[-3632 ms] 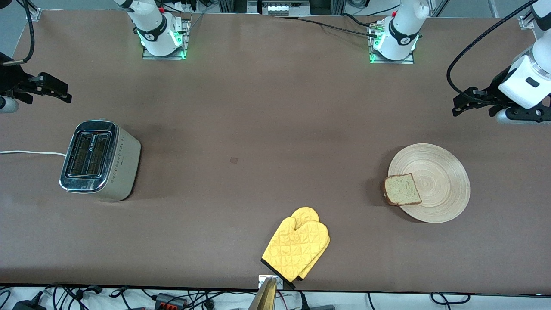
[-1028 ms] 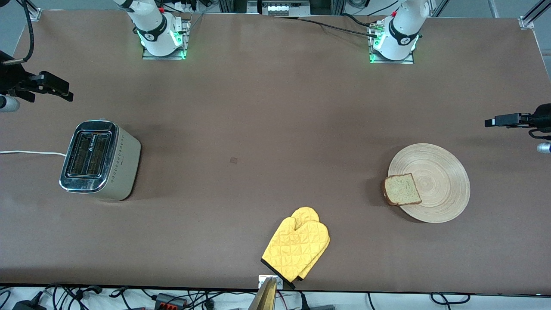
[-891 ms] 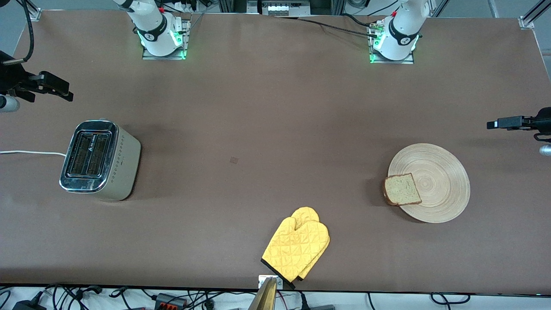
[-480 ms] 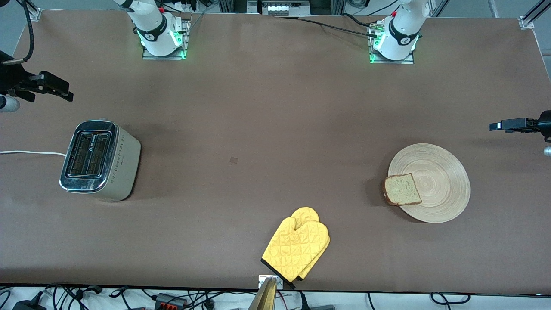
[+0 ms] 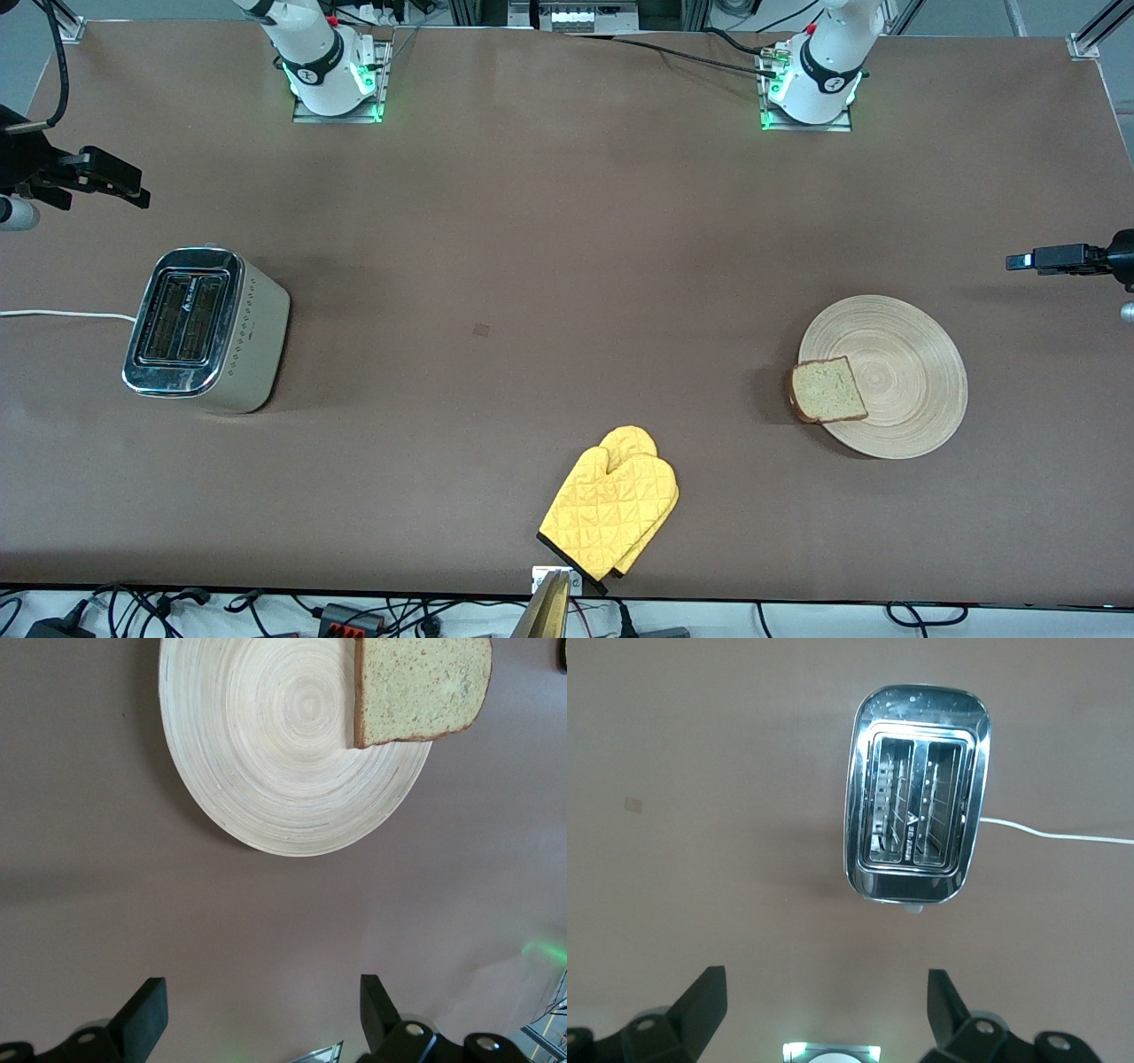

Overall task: Move plate and put bread in toaster
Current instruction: 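Lower the left gripper onto the plate rim and close it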

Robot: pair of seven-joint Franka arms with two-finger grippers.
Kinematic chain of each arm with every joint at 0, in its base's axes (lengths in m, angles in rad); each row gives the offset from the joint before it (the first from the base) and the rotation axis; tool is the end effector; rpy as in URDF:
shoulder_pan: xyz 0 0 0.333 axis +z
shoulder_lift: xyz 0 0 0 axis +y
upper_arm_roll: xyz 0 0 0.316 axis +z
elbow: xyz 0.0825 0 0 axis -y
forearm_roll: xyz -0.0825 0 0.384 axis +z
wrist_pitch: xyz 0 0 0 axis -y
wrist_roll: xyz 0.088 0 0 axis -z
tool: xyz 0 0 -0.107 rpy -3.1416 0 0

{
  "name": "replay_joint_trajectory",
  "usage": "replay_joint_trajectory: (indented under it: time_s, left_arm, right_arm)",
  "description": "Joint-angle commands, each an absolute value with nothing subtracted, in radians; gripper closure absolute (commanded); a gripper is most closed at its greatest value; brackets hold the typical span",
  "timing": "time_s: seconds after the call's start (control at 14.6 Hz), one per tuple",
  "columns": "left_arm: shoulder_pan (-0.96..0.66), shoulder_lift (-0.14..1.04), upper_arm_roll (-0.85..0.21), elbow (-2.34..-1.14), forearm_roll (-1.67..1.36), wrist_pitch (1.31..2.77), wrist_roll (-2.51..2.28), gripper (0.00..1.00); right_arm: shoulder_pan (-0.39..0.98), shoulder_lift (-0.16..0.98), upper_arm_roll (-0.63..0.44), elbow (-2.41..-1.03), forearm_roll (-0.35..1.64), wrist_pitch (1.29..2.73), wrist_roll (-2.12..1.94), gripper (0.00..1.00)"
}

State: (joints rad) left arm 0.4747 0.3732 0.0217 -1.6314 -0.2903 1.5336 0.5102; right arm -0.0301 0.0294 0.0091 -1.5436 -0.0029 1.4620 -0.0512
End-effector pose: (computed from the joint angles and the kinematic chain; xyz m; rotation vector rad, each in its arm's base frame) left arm 0.5493 0.2602 0.3793 2.6463 0.0606 -0.3730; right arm 0.5514 -0.0120 0.6120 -3.1350 -0.0471 0.1742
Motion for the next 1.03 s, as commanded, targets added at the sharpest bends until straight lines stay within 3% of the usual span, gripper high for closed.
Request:
replay_joint_trajectory:
  time_s: [0.0, 0.48, 0.69, 0.96]
  left_arm:
    - [0.483, 0.387, 0.017, -1.606, -0.307, 1.522, 0.529, 0.04]
    - [0.506, 0.457, 0.017, -1.606, -0.351, 1.577, 0.609, 0.05]
    - [0.543, 0.55, 0.017, -1.6, -0.461, 1.647, 0.727, 0.04]
    - [0.578, 0.721, 0.014, -1.459, -0.613, 1.687, 0.762, 0.02]
  right_arm:
    - [-0.047, 0.02, 0.002, -1.537, 0.015, 1.422, -0.057, 0.0]
    - [-0.051, 0.02, 0.005, -1.536, 0.025, 1.424, -0.055, 0.0]
    - [-0.051, 0.015, 0.005, -1.536, 0.023, 1.417, -0.057, 0.0]
    - [-0.052, 0.012, -0.002, -1.535, 0.023, 1.411, -0.06, 0.0]
